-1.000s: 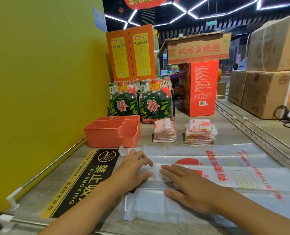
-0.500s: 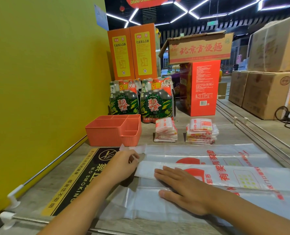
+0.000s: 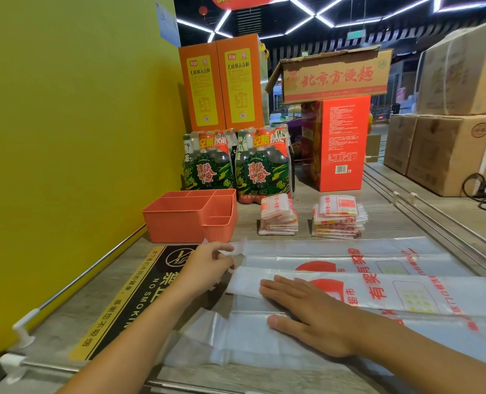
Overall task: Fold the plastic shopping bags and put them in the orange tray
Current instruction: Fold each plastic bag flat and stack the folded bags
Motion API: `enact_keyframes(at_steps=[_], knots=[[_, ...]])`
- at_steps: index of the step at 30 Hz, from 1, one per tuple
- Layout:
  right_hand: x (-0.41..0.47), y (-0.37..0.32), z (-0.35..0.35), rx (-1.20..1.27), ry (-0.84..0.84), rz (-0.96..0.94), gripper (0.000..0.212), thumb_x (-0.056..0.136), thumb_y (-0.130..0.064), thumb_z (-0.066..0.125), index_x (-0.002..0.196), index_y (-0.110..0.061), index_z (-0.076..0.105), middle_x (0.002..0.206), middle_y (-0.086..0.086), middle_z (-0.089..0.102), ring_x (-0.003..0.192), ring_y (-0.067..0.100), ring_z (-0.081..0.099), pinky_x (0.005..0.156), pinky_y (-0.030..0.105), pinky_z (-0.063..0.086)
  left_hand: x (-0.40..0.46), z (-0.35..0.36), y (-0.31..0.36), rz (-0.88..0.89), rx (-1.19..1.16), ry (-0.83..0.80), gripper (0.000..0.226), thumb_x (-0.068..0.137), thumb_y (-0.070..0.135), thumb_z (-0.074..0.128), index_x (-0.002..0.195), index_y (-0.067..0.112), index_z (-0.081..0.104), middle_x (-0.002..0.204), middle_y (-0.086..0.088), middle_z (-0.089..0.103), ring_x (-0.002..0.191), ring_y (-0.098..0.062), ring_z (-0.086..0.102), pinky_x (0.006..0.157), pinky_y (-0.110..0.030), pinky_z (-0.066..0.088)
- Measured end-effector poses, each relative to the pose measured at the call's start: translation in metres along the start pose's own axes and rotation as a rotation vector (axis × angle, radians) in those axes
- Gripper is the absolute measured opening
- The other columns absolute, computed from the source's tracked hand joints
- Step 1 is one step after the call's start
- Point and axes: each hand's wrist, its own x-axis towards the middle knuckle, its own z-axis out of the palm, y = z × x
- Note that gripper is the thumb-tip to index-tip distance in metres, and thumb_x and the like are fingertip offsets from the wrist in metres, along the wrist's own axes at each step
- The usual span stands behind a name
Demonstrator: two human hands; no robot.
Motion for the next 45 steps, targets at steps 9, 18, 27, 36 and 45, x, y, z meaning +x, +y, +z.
enact_keyframes(at_steps=[9,18,27,36,45], knots=[[0.000,0.001,0.002,-0.004,0.006,-0.004,0.067,0.102,-0.065,0.022,0.160,-0.039,0.004,0.165,-0.025,-0.004,0.148,-0.008,-0.012,0.116,0.018,-0.012,0.000,-0.002,-0.001,-0.075,0.021,-0.039,0.042,0.094,0.025,0.064,0.135,0.021,0.058,0.125,-0.003,0.061,0.096,-0.014,0.066,0.077,-0.029,0.056],[-0.002,0.000,0.001,0.008,0.000,-0.002,0.067,0.102,-0.064,0.023,0.161,-0.037,0.005,0.166,-0.021,-0.003,0.150,-0.005,-0.011,0.117,0.019,-0.011,-0.001,0.001,0.010,-0.145,-0.363,-0.038,0.034,0.088,0.016,0.075,0.120,0.021,0.066,0.113,-0.009,0.070,0.093,-0.019,0.073,0.063,-0.020,0.056],[-0.002,0.001,0.002,0.029,0.003,0.000,0.067,0.102,-0.065,0.024,0.161,-0.038,0.005,0.166,-0.022,-0.003,0.150,-0.005,-0.010,0.117,0.019,-0.010,-0.004,0.007,0.014,-0.010,-0.448,-0.055,0.040,0.086,0.021,0.078,0.124,0.024,0.065,0.125,-0.002,0.065,0.105,-0.018,0.070,0.084,-0.029,0.060],[-0.002,0.002,0.001,0.019,0.013,-0.014,0.068,0.103,-0.064,0.025,0.161,-0.037,0.003,0.166,-0.021,-0.005,0.143,-0.011,-0.014,0.112,0.015,-0.012,-0.015,0.018,0.014,0.003,-0.267,-0.455,0.036,0.088,0.032,0.077,0.119,0.015,0.070,0.108,0.000,0.075,0.104,-0.018,0.070,0.090,-0.031,0.053],[-0.004,0.003,-0.002,0.053,0.050,-0.019,0.070,0.103,-0.063,0.029,0.160,-0.038,-0.001,0.166,-0.021,-0.007,0.147,-0.008,-0.015,0.114,0.016,-0.010,-0.024,0.032,0.015,0.100,-0.188,-0.329,0.020,0.094,0.018,0.069,0.114,0.021,0.069,0.098,-0.004,0.076,0.083,-0.017,0.071,0.077,-0.032,0.057]])
